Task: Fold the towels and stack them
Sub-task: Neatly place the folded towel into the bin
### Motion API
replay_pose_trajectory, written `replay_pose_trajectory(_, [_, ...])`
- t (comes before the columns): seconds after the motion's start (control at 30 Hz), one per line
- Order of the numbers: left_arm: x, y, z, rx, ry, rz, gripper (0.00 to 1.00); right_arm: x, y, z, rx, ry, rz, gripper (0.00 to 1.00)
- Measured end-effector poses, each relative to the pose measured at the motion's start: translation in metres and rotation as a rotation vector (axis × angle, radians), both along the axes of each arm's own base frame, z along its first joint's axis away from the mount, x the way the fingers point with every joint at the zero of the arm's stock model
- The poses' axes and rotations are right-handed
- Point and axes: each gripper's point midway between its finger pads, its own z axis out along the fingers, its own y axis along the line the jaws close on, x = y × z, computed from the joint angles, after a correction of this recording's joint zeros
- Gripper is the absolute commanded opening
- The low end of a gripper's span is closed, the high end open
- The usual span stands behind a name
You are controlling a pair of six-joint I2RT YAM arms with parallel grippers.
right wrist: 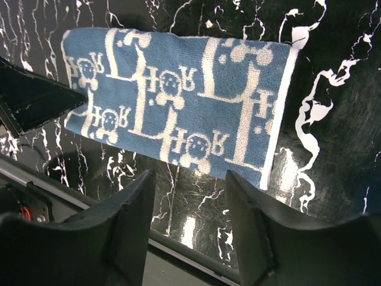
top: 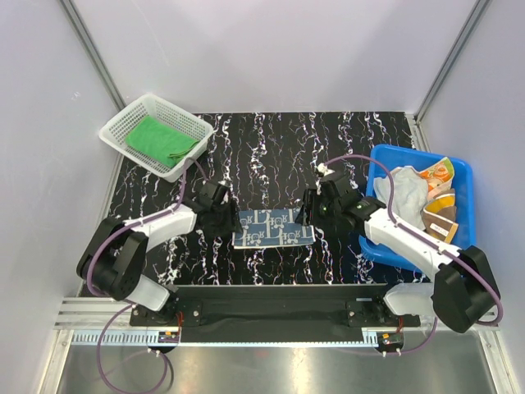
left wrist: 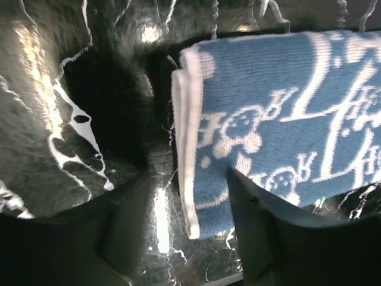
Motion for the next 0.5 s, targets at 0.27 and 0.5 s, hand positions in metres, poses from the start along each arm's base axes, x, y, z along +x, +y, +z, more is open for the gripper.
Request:
replay_pose_trajectory(0.27, [0.005,-0.030,-0.001,-0.075,-0.031,-0.006,0.49,0.002,-0.003,0.007,0.000,-0.030,-0.010,0.86])
replay_pose_trajectory(0.5, [0.000,-0.024,-0.007,-0.037,0.001,0.034,0.04,0.001,-0.006,0.023,0.018,-0.074,-0.015,1.00])
